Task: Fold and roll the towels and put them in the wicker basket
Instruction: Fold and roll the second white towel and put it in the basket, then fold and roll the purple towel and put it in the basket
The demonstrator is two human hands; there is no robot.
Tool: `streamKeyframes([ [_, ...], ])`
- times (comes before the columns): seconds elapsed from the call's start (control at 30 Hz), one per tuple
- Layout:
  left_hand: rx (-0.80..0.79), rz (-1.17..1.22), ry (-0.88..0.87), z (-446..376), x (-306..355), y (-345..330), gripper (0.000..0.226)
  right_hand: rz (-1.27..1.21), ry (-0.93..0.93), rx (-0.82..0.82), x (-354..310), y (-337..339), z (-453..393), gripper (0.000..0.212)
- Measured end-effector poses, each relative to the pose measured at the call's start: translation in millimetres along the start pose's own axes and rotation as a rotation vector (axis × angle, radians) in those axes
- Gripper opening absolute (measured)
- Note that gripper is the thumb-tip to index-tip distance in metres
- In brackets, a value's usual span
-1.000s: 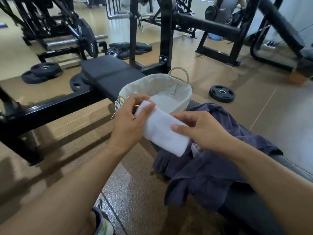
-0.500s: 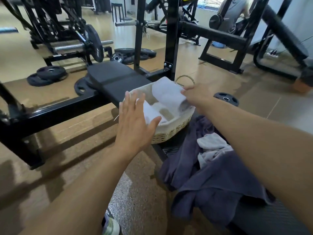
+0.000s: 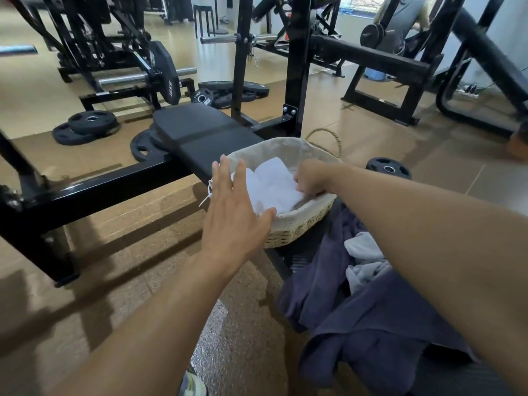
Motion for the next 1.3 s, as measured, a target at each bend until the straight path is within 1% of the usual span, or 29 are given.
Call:
streamKeyframes([
  [0.03, 0.002, 0.002, 0.004, 0.1, 0.3, 0.0, 0.094, 0.006, -0.028, -0.018, 2.7, -4.7, 0.5, 0.038],
  [0.07, 0.003, 0.005, 0.008, 0.0, 0.7, -0.2, 0.094, 0.06, -0.003, 0.013, 2.1, -2.4, 2.3, 0.033],
  [0.1, 0.004, 0.007, 0.012, 0.0, 0.9, -0.6, 0.094, 0.111, 0.002, 0.02, 3.0, -2.2, 3.9, 0.035],
  [0.13, 0.003, 0.007, 0.016, 0.2, 1.2, -1.2, 0.093, 0.134, 0.024, 0.069, 4.8, 0.9, 3.4, 0.046],
  [0.2, 0.002, 0.011, 0.022, 0.6, 1.8, -2.3, 0.093, 0.151, 0.088, 0.191, 2.1, 9.2, 8.3, 0.076],
  [0.23, 0.002, 0.012, 0.022, 0.7, 2.5, -2.5, 0.093, 0.139, 0.137, 0.21, -0.7, 12.3, 7.1, 0.085],
  [0.27, 0.004, 0.01, 0.02, 1.0, 3.2, -2.5, 0.093, 0.152, 0.181, 0.192, -5.6, 14.8, 7.7, 0.089],
  [0.4, 0.017, -0.006, 0.004, 1.2, 2.5, -2.0, 0.092, 0.202, 0.246, -0.042, -14.9, 10.5, 5.3, 0.105],
  [0.5, 0.031, -0.025, 0.003, 1.3, 1.2, -3.1, 0.093, 0.205, 0.285, -0.111, -22.9, 14.0, 4.4, 0.113],
  [0.67, 0.048, -0.036, 0.017, 2.5, 1.7, -6.9, 0.092, 0.356, 0.304, -0.144, -40.0, 6.8, -2.4, 0.115],
  [0.8, 0.057, -0.029, 0.013, 1.3, 3.3, -8.7, 0.091, 0.481, 0.29, -0.097, -41.1, 11.5, 5.5, 0.109],
  [0.9, 0.065, -0.019, 0.026, 1.2, 5.2, -8.9, 0.091, 0.486, 0.295, -0.016, -35.9, 17.4, 8.4, 0.113],
  [1.0, 0.067, -0.01, 0.034, 2.0, 6.5, -8.9, 0.09, 0.449, 0.257, 0.006, -24.0, 24.4, 12.4, 0.111],
  [1.07, 0.065, -0.011, 0.041, 2.3, 5.9, -8.4, 0.09, 0.405, 0.238, -0.018, -19.3, 27.6, 13.0, 0.106],
  [1.17, 0.068, -0.015, 0.036, 1.9, 5.1, -7.0, 0.091, 0.329, 0.24, -0.081, -19.3, 27.4, 7.5, 0.092],
  [1.2, 0.067, -0.011, 0.034, 1.9, 4.9, -6.9, 0.09, 0.308, 0.234, -0.096, -19.4, 26.1, 6.1, 0.093],
  [1.3, 0.066, -0.011, 0.03, 1.7, 4.1, -7.7, 0.089, 0.267, 0.217, -0.128, -21.8, 18.0, 3.3, 0.106],
])
Point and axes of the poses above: each hand's wrist, its own z-axis away from the middle knuckle, its own y-axis out of the back of the hand, x = y × z, the point moved 6 cm from there along -z, towards the middle knuckle, and after that the axes turned 11 degrees about z, right-handed, at the moved point
